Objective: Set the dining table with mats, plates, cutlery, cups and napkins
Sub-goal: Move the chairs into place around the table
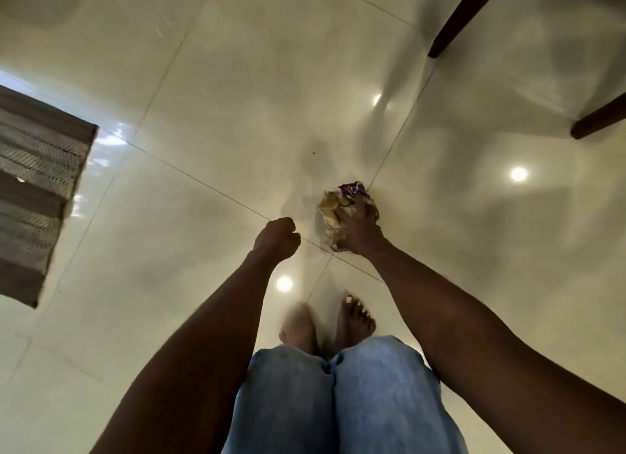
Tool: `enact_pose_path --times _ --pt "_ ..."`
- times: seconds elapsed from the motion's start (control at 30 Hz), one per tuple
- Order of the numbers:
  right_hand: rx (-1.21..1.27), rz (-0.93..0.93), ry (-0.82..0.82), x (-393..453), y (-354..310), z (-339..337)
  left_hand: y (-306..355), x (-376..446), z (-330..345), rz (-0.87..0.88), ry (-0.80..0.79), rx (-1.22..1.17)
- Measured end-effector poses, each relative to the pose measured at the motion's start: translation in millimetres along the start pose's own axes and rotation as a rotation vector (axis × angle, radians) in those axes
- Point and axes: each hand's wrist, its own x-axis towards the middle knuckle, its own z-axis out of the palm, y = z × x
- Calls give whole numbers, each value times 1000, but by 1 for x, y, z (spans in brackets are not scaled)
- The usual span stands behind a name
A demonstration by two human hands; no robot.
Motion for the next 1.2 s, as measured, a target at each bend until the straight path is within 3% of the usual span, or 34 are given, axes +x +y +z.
enact_pose_path --times 0.23,0.33,0.47,0.6,0.77,0.9,1.2 --pt "164 12 177 -35 -23 -40 4 -43 -30 -10 44 11" --pt "262 -11 204 -89 -53 -98 26 -101 -76 -2 64 -20" --pt "599 42 192 -198 -120 -211 60 -208 -172 -24 110 -117" --pt "986 129 61 -294 -186 -317 82 -306 -271 -56 203 -189" --pt "1150 -12 -98 -362 -270 -421 84 -386 -372 -146 305 -263" --pt "1084 -77 -138 -375 -347 -476 61 -398 -441 -192 360 -313" --pt "1149 -38 34 -332 -515 -539 -22 -360 -593 -188 415 -299"
